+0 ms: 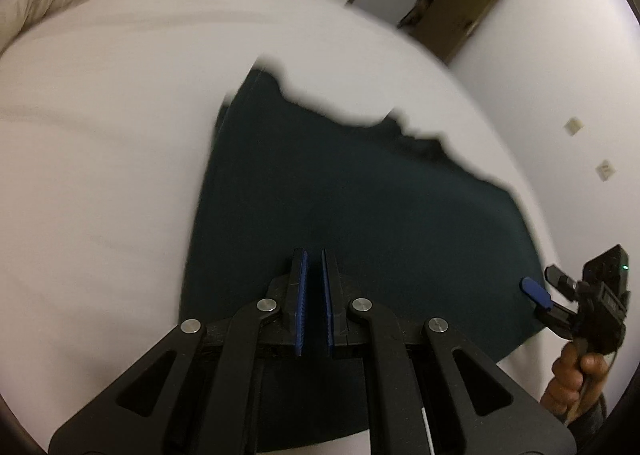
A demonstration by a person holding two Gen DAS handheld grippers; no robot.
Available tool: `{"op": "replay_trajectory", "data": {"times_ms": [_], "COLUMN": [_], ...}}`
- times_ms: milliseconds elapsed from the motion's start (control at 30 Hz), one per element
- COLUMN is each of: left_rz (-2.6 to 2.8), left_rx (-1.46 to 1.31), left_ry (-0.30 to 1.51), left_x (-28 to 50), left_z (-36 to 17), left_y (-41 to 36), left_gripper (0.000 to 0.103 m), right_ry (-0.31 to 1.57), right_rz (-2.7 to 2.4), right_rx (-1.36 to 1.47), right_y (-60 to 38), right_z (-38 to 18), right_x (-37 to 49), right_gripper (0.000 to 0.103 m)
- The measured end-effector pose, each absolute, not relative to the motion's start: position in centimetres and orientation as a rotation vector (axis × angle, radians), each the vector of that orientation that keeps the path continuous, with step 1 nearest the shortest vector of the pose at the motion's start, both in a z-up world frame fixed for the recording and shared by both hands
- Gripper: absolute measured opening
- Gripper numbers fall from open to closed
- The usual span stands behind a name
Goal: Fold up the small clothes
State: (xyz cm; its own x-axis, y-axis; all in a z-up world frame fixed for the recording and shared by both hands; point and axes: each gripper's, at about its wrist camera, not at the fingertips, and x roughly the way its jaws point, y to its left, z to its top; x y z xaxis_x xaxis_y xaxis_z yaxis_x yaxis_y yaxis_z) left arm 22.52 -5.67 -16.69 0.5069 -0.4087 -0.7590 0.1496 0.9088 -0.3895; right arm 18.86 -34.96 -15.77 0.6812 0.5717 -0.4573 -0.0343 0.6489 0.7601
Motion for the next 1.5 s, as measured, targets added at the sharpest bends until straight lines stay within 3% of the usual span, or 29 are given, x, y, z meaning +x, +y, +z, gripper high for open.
{"op": "replay_trajectory", "data": {"times_ms": [33,100,167,267,333,367,400,467,500,567,600,633,833,1200,1267,1333,1400,1500], "left_rz": [-0.367,-0.407,-0.4,-0.365,-0.319,-0.297,-0.291,-0.301,-0.312,-0.329,-0.333,-0.339,-0.297,-0.283,-0.288,-0.286,-0.277,-0.278], "left_rx": [-0.35,-0.45,-0.492,-0.524,-0.58,-0.619,-0.652,-0.72,-0.745,-0.833,-0.879,-0.907,-1.026,-1.269,-1.292,-1.312,-1.306,-1.254], "left_ry": [0.981,0.97,0.976,0.968,0.963,0.952,0.951,0.967,0.973,0.991,0.984,0.954,0.954,0.888,0.891,0.899,0.914,0.924], "left_x": [22.5,22.7,22.7,21.3,19.7,18.3,17.1,14.7,13.6,12.0,11.6,10.9,11.1,14.6,15.1,16.3,17.7,18.5], "left_z": [-17.5,-18.3,-18.1,-17.3,-16.9,-16.7,-16.6,-16.9,-17.0,-17.7,-18.0,-17.9,-19.0,-20.8,-21.2,-21.8,-22.3,-22.0], "left_y": [-4.9,-3.2,-2.2,-0.8,0.4,1.2,2.1,2.7,2.9,2.7,2.3,2.2,0.9,0.0,0.4,0.8,0.9,0.7], "left_gripper": [0.006,0.006,0.006,0.007,0.007,0.007,0.007,0.01,0.018,0.044,0.07,0.075,0.076,0.074,0.063,0.042,0.033,0.033], "right_ry": [0.782,0.759,0.737,0.661,0.622,0.604,0.568,0.525,0.522,0.526,0.534,0.541,0.598,0.584,0.603,0.621,0.644,0.703], "right_rz": [0.349,0.336,0.253,0.084,-0.04,-0.072,-0.095,-0.076,-0.046,0.004,0.043,0.078,0.204,0.287,0.296,0.304,0.319,0.323], "right_rx": [0.798,0.832,0.913,0.95,0.959,0.962,0.972,0.974,0.97,0.971,0.977,0.985,0.976,0.968,0.951,0.926,0.899,0.866], "right_y": [-35.0,-36.6,-40.0,-44.5,-46.8,-47.2,-47.4,-46.1,-45.3,-43.5,-42.3,-41.1,-34.8,-32.3,-32.0,-31.3,-30.6,-29.5], "right_z": [-16.9,-18.1,-19.1,-18.6,-17.4,-16.9,-16.1,-15.0,-14.4,-14.0,-14.0,-14.0,-14.7,-12.6,-12.6,-12.4,-12.2,-12.4], "right_x": [18.8,18.3,17.0,14.2,11.6,10.8,9.5,8.5,8.2,8.1,8.1,8.2,8.9,9.4,10.2,11.3,12.6,15.7], "right_gripper": [0.048,0.016,0.004,0.004,0.017,0.037,0.051,0.052,0.052,0.052,0.052,0.052,0.052,0.052,0.052,0.052,0.052,0.052]}}
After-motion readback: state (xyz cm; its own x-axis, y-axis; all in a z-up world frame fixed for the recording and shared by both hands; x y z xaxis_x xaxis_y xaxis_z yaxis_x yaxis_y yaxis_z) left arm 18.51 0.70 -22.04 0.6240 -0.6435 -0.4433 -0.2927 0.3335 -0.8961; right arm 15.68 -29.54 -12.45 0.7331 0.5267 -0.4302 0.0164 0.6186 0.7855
